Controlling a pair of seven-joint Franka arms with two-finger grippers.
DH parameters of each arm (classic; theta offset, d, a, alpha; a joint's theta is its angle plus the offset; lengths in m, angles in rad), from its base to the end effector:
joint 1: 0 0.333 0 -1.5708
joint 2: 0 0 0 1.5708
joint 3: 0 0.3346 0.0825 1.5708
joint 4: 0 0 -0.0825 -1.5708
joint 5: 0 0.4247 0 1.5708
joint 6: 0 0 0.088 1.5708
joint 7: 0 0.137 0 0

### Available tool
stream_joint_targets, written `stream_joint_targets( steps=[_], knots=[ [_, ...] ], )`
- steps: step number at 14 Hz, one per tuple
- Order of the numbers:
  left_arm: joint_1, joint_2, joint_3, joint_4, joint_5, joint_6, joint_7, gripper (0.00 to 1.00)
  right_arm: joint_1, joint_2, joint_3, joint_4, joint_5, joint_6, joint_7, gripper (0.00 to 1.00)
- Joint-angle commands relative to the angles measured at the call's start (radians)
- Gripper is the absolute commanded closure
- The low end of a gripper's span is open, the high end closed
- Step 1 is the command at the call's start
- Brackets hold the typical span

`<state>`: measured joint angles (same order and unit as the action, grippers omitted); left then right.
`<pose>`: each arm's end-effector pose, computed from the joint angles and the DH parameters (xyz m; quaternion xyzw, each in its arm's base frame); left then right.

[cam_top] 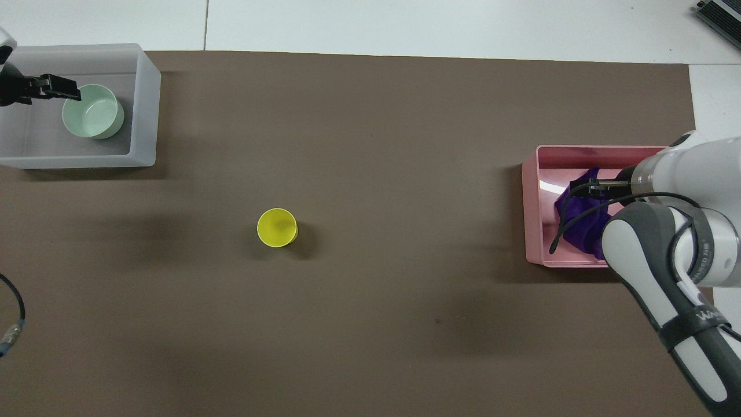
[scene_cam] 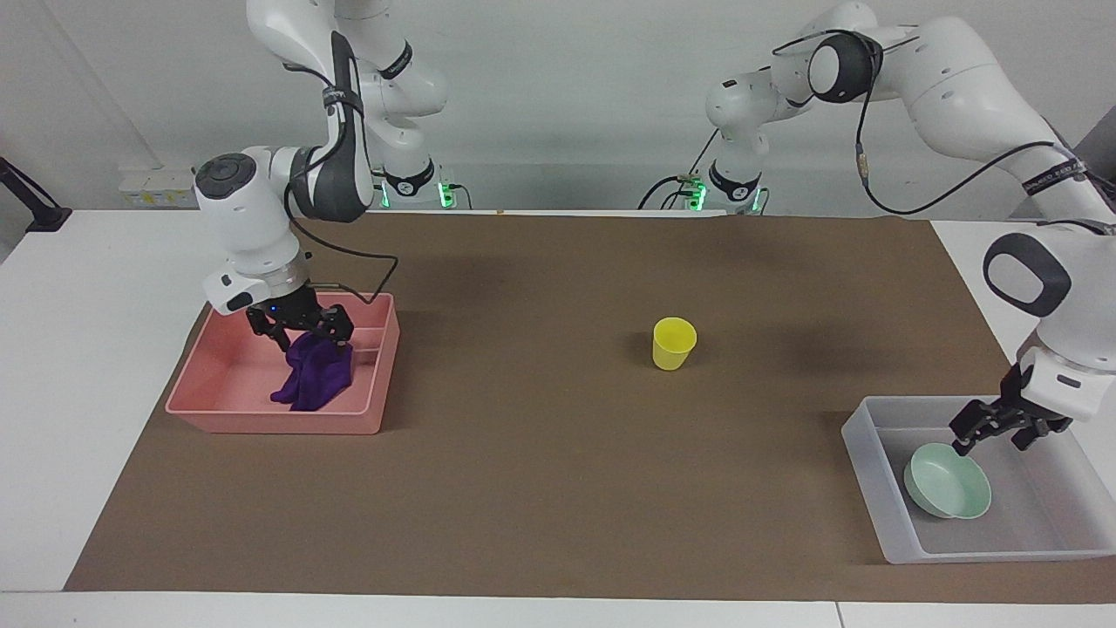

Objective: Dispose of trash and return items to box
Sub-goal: 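Drop the cloth in the pink bin while the left gripper places the bowl, then reach the left gripper to the yellow cup while the right gripper withdraws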

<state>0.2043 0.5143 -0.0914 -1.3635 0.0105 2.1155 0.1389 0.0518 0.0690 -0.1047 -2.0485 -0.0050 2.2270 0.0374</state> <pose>0.7771 0.1022 0.4229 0.9927 -0.0065 0.1207 0.0017 0.6126 -0.0322 0.3845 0.9975 -0.0433 0.0549 0.0061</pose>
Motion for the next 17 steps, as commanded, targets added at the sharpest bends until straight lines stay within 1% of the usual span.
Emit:
stream_joint_targets(
  steps=[1, 3, 6, 7, 9, 12, 15, 17],
  knots=[
    [-0.068, -0.248, 0.013, -0.309, -0.009, 0.015, 0.002, 0.0, -0.004, -0.034, 0.007, 0.085, -0.016, -0.133, 0.03, 0.0],
    [-0.118, -0.339, 0.013, -0.415, -0.01, 0.017, -0.027, 0.0, -0.004, -0.066, 0.005, 0.126, -0.018, -0.212, 0.03, 0.0],
    [-0.218, -0.417, 0.013, -0.511, -0.01, 0.017, -0.146, 0.0, -0.013, -0.094, 0.002, 0.189, -0.016, -0.311, 0.03, 0.0],
    [-0.25, -0.44, 0.013, -0.543, -0.01, 0.018, -0.183, 0.0, -0.013, -0.101, 0.0, 0.223, -0.018, -0.363, 0.03, 0.0],
    [-0.307, -0.454, 0.013, -0.586, -0.01, 0.05, -0.244, 0.0, -0.015, -0.104, -0.003, 0.299, -0.018, -0.469, 0.029, 0.0],
    [-0.402, -0.496, 0.013, -0.713, -0.01, 0.164, -0.306, 0.0, -0.017, -0.113, -0.004, 0.399, -0.02, -0.601, 0.022, 0.0],
    [-0.474, -0.487, 0.012, -0.772, -0.01, 0.242, -0.355, 0.0, -0.015, -0.114, -0.001, 0.496, -0.02, -0.687, 0.007, 0.0],
    [-0.509, -0.49, 0.013, -0.83, -0.01, 0.283, -0.373, 0.0, -0.015, -0.115, 0.003, 0.493, -0.023, -0.681, 0.007, 0.0]
  ],
)
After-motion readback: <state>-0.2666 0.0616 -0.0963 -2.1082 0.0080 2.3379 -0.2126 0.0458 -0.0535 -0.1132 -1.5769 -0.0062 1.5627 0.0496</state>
